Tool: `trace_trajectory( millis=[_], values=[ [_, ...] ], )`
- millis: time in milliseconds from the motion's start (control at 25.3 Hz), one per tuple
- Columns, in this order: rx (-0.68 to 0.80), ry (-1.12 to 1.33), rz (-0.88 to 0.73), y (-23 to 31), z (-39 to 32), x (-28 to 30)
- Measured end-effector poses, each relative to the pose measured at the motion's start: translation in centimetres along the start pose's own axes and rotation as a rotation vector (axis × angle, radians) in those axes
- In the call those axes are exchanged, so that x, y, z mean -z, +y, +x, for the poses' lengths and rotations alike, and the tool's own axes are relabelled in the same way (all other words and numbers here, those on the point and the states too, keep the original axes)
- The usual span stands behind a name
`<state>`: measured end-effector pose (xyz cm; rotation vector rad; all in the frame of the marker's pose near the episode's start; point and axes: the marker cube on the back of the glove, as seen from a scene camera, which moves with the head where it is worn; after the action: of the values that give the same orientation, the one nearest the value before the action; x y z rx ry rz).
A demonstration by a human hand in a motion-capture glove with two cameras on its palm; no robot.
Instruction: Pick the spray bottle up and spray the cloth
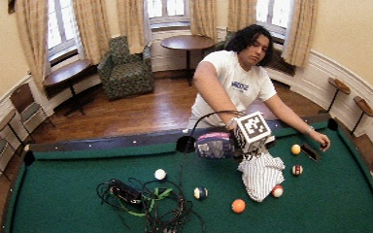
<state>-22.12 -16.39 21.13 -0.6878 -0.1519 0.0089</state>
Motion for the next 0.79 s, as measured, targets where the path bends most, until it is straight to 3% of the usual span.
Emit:
trace_trajectory(
  millis=[276, 789],
  values=[
    [-0.037, 0.153, -0.164, -1.7, -1.0, -4.8],
    [-0.036, 0.298, -0.299, -3.8, -2.7, -10.6]
  ],
)
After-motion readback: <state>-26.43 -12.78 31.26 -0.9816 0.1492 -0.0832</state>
